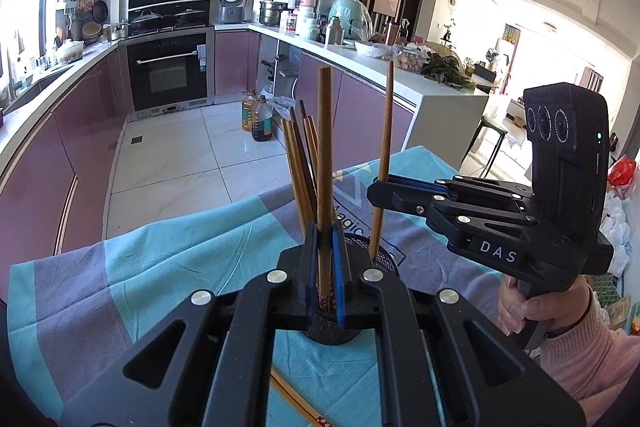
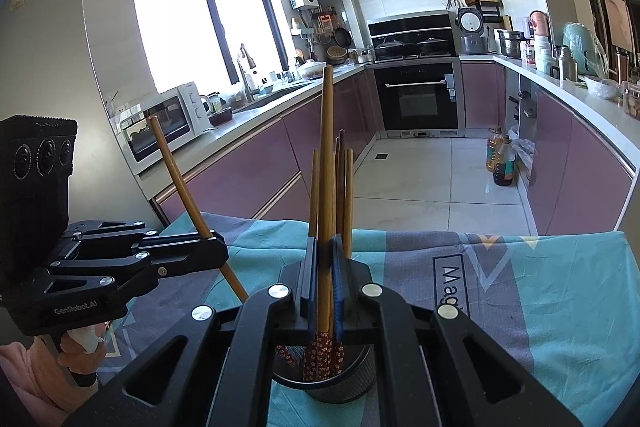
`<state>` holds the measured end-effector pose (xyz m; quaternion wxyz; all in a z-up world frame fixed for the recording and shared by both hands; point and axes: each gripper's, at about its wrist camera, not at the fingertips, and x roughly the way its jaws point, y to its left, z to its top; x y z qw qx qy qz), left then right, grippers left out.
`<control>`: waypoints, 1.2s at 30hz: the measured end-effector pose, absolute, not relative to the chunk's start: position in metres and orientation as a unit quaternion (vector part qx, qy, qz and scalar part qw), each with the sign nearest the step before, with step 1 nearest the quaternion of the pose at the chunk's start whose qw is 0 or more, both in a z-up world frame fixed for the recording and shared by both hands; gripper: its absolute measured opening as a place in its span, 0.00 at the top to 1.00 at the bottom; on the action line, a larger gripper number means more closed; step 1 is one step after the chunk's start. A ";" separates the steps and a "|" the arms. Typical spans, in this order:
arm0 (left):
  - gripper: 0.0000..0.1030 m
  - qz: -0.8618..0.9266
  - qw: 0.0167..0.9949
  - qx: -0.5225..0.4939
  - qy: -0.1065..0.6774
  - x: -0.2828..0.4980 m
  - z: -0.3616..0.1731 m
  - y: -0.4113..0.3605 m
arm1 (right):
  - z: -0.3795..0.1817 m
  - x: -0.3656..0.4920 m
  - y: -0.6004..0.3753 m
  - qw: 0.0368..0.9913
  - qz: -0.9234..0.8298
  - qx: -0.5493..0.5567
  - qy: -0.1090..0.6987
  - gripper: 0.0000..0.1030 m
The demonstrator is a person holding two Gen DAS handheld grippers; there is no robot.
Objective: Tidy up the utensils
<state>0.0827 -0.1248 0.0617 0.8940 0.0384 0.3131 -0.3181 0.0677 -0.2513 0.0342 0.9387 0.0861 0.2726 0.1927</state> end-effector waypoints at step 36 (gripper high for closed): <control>0.87 -0.303 0.871 0.017 0.385 0.134 0.024 -0.136 | 0.007 0.088 -0.257 0.924 0.181 0.114 0.317 0.92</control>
